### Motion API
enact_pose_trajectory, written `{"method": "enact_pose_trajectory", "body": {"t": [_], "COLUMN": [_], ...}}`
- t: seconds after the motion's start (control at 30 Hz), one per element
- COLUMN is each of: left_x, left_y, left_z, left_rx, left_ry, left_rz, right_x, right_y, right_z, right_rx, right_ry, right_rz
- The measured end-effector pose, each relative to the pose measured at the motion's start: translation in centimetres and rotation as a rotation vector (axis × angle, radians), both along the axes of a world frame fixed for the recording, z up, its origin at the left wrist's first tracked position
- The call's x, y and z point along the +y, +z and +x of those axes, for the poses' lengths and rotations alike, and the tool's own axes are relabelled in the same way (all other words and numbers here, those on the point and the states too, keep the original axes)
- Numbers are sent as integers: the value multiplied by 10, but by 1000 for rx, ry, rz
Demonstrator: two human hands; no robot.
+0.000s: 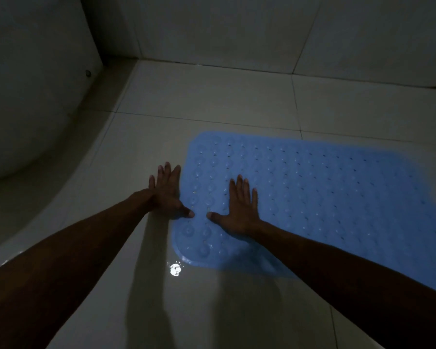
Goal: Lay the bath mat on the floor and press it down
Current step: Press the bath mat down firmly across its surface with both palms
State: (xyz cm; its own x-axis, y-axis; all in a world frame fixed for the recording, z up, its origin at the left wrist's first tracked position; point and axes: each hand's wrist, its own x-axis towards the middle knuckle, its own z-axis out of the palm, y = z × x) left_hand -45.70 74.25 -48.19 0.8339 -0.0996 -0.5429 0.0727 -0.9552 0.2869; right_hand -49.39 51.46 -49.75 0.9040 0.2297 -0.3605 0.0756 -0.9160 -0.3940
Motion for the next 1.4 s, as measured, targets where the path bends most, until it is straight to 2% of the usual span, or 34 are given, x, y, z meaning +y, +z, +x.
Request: {"method": "enact_pose_trajectory", "body": {"t": [0.17, 0.4, 0.73, 1.07, 1.27, 1.4], "left_x": [2, 2, 1, -2, -1, -2], "left_y": [3, -1, 4, 12, 8, 7], "left_z": [-1, -27, -30, -46, -48, -44], "left_rx": [31, 10, 71, -12, -30, -13], "left_ry": [33, 34, -57, -18, -10, -12], "left_rz": [21, -45, 28, 4, -31, -1], "right_x": [-2, 9, 9, 6, 1, -19], "right_y": [4, 12, 3, 3, 5, 15], "right_z": [0, -6, -32, -38, -35, -23], "right_rx": [77, 116, -27, -67, -27, 123], "right_ry": [96, 96, -64, -95, -63, 97], "right_rz": [-57, -119, -91, -40, -2, -34]}}
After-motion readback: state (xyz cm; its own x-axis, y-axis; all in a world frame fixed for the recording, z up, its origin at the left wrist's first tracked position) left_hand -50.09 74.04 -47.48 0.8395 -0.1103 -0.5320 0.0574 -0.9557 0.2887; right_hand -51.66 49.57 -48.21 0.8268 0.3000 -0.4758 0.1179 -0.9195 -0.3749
